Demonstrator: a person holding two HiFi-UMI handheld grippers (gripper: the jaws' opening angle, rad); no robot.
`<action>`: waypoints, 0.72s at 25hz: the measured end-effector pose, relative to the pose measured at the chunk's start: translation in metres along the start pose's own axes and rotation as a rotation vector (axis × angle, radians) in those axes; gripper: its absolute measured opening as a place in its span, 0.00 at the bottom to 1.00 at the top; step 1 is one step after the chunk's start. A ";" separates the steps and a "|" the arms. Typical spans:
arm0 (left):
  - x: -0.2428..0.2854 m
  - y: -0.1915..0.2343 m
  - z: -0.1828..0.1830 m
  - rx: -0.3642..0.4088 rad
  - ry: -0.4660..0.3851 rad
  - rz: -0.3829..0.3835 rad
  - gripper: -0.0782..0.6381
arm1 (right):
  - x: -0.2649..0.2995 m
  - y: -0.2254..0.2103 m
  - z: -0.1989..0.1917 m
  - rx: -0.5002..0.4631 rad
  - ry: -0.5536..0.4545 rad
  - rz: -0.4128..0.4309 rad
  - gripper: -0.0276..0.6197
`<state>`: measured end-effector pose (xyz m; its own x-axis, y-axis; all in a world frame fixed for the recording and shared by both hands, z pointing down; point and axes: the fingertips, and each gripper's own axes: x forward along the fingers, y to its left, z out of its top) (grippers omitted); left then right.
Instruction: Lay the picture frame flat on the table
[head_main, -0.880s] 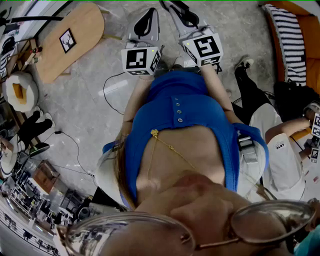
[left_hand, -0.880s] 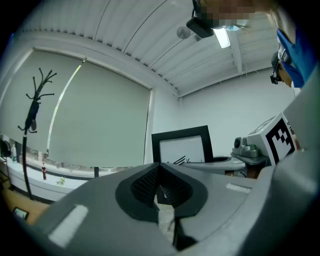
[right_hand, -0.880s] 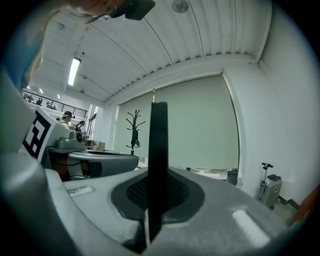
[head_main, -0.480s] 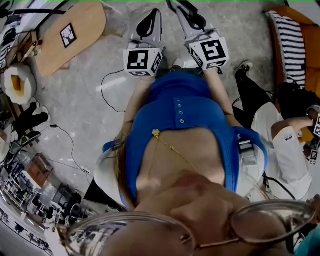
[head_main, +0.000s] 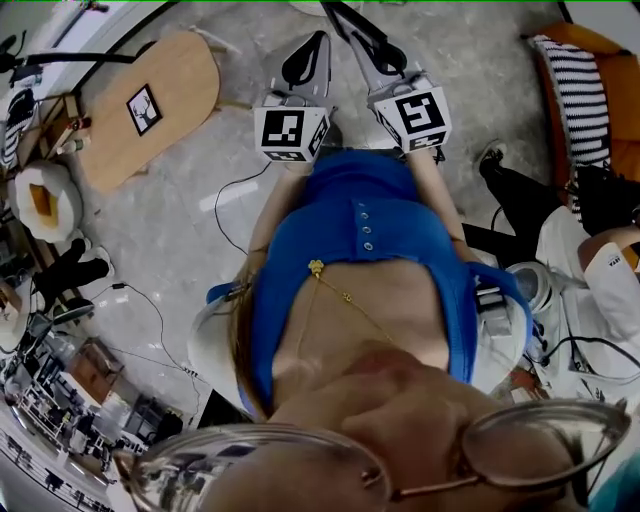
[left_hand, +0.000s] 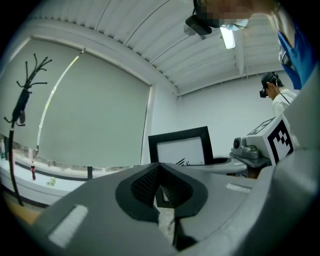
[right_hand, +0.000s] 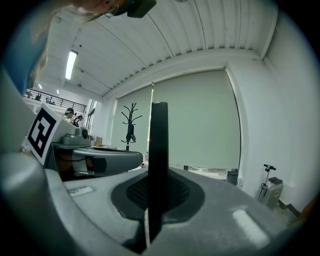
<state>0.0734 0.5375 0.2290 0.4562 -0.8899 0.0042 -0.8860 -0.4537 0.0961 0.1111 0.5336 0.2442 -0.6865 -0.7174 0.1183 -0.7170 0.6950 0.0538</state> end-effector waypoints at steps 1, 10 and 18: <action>0.009 0.008 0.001 0.004 0.000 -0.013 0.10 | 0.012 -0.003 0.001 -0.002 0.002 0.000 0.06; 0.065 0.084 0.006 0.017 0.024 -0.078 0.10 | 0.107 -0.022 0.004 0.001 0.027 -0.015 0.06; 0.125 0.130 0.004 0.000 0.043 -0.081 0.10 | 0.171 -0.063 0.005 0.007 0.034 -0.013 0.06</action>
<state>0.0152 0.3673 0.2376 0.5298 -0.8472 0.0388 -0.8458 -0.5245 0.0973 0.0380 0.3672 0.2559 -0.6727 -0.7243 0.1512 -0.7268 0.6852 0.0486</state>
